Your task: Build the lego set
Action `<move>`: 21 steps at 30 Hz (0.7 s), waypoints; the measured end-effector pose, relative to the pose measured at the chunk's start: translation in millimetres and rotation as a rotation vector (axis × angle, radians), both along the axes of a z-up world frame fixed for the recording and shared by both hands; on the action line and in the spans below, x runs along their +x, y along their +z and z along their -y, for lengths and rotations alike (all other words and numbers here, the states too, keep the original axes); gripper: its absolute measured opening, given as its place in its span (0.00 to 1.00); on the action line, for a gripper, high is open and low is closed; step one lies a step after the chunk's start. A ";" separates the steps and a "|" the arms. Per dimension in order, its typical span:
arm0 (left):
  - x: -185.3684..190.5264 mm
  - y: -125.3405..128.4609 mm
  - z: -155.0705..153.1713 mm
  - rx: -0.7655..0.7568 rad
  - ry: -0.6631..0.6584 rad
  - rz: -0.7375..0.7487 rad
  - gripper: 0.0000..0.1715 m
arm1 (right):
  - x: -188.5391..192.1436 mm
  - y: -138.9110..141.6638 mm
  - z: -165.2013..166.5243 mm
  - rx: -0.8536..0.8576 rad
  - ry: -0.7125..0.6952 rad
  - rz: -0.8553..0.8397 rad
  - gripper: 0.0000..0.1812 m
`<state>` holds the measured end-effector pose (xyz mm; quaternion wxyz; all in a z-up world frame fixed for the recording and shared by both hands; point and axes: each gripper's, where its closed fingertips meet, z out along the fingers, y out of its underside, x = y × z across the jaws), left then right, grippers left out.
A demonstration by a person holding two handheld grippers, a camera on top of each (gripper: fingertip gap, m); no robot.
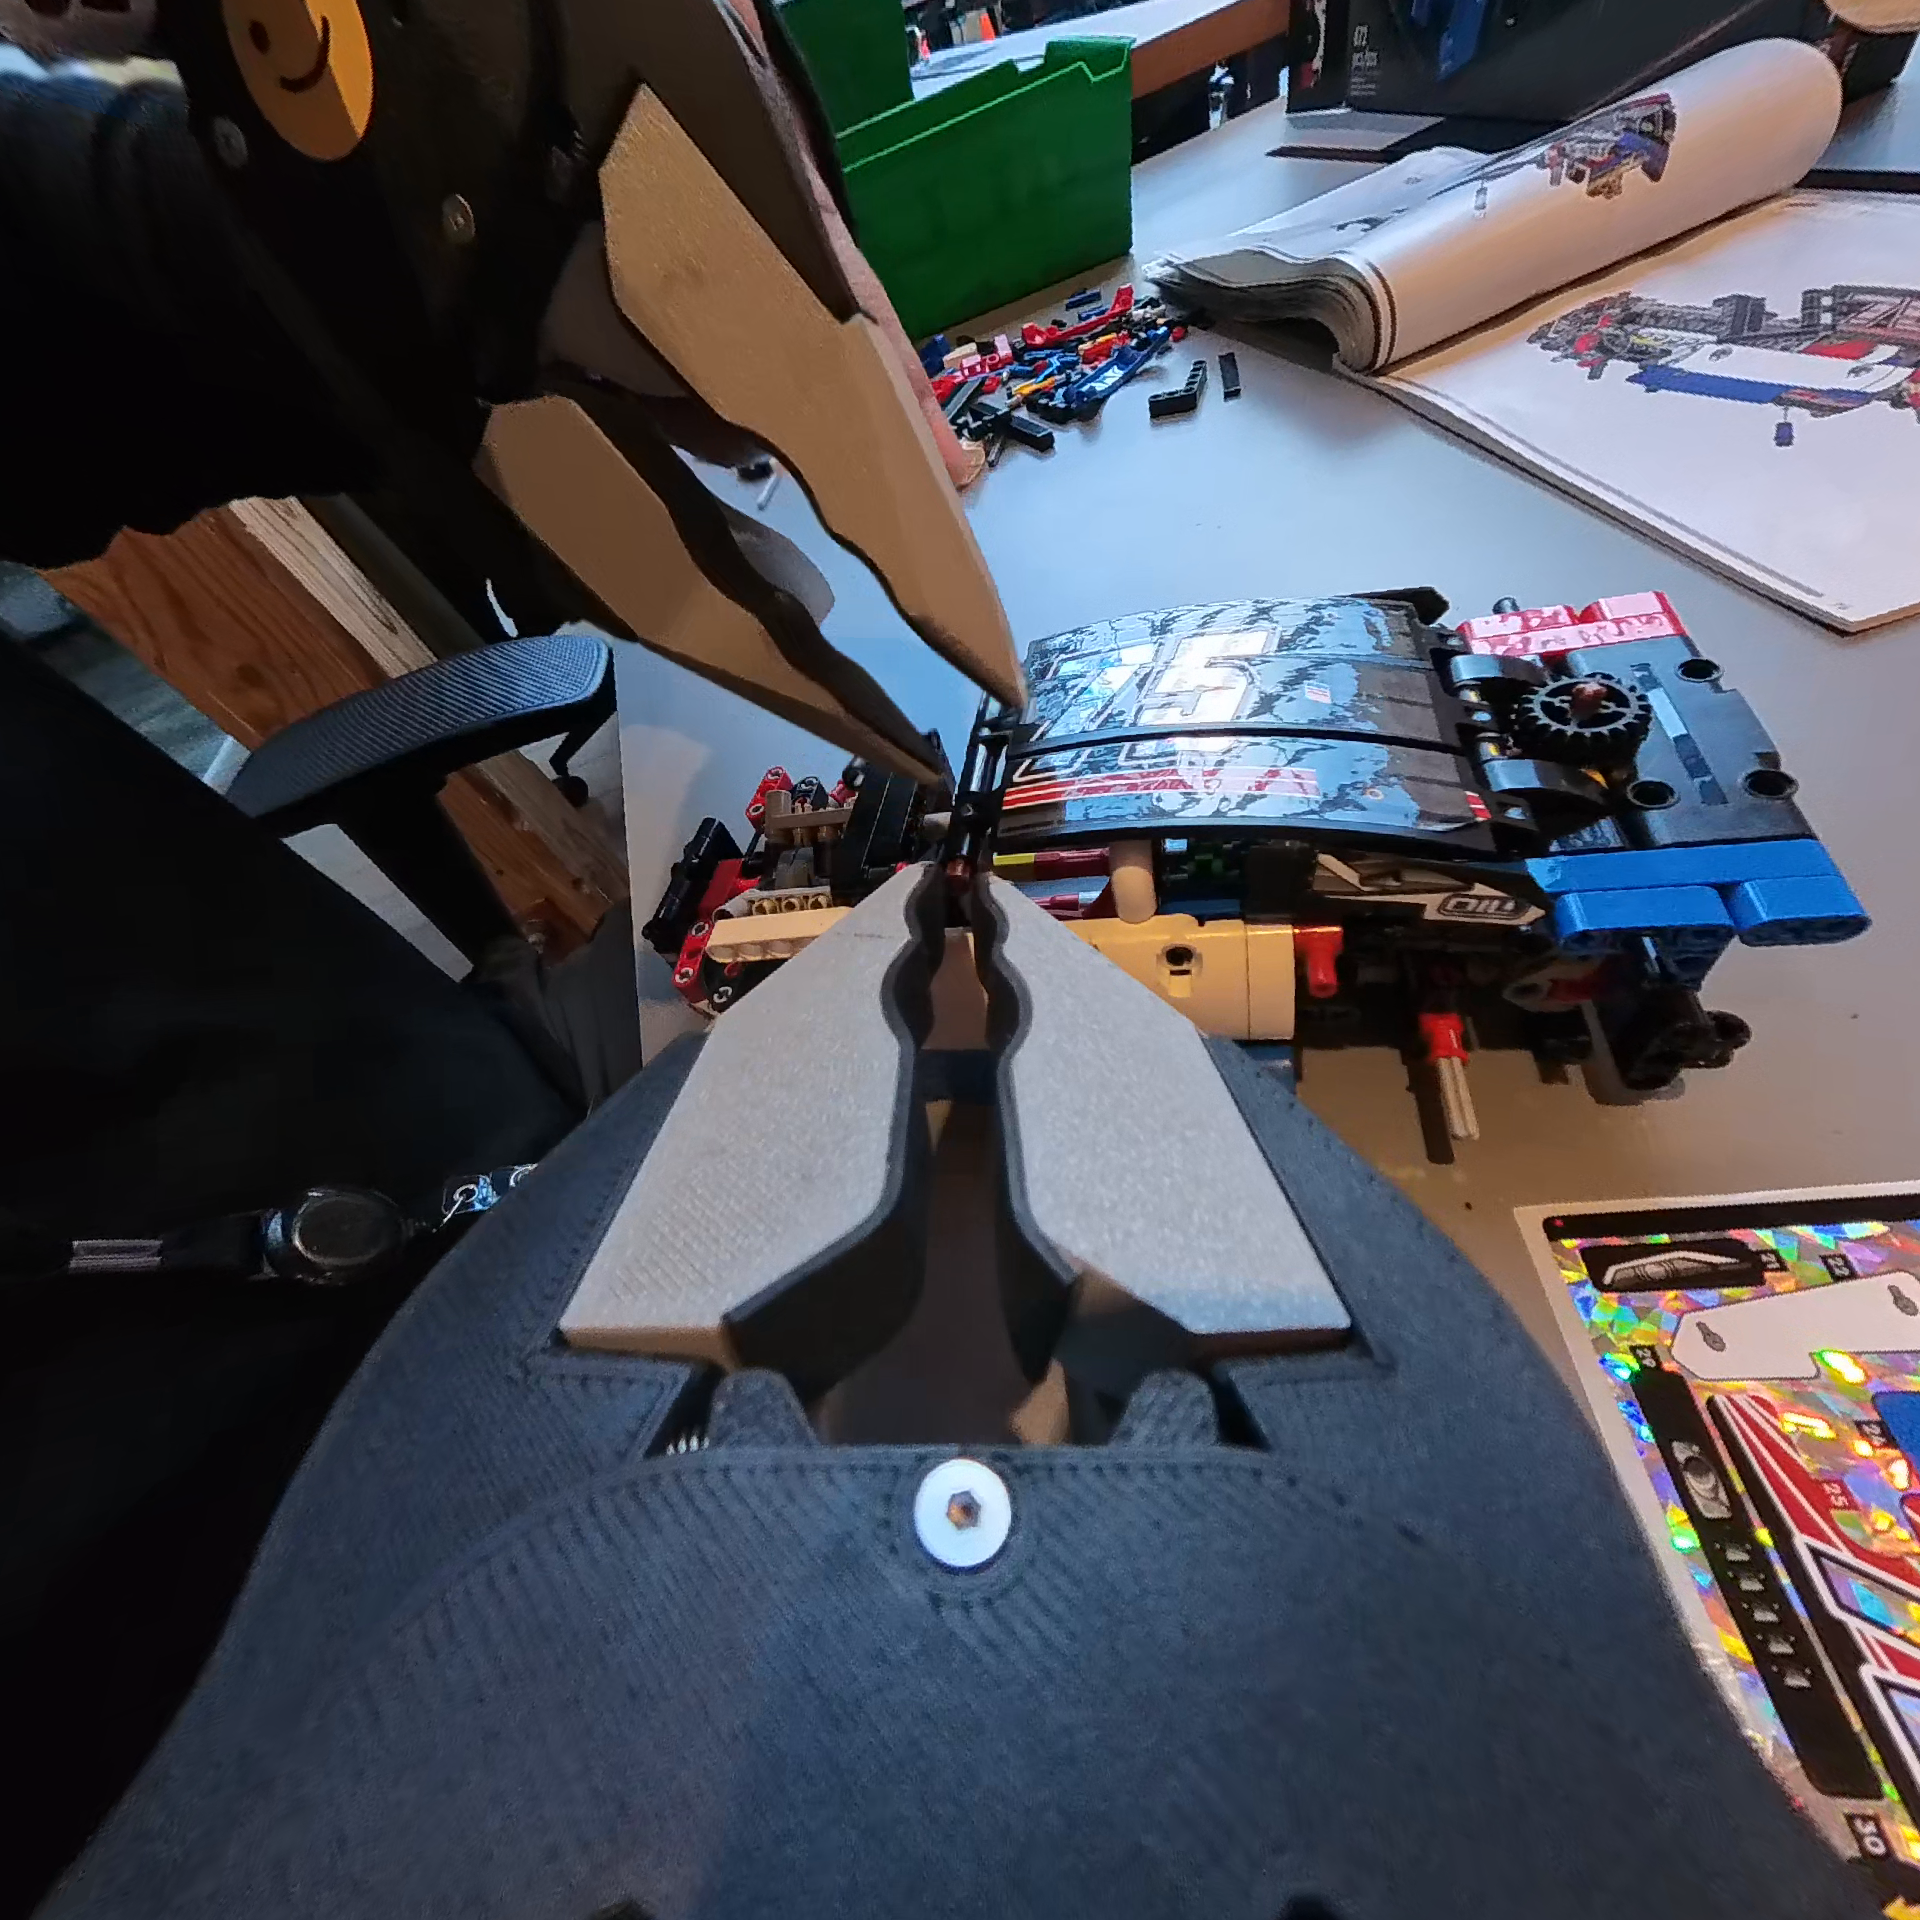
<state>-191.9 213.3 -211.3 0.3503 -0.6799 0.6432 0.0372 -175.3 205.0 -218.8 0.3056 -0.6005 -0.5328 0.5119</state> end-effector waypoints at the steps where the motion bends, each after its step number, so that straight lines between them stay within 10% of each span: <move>1: -0.9 1.3 1.4 -0.002 -0.004 0.001 0.07 | -0.1 -0.2 0.1 0.001 0.000 0.002 0.02; 21: -3.4 -9.0 2.5 0.149 -0.095 -0.156 0.06 | -1.4 -0.7 0.6 -0.004 0.002 0.005 0.01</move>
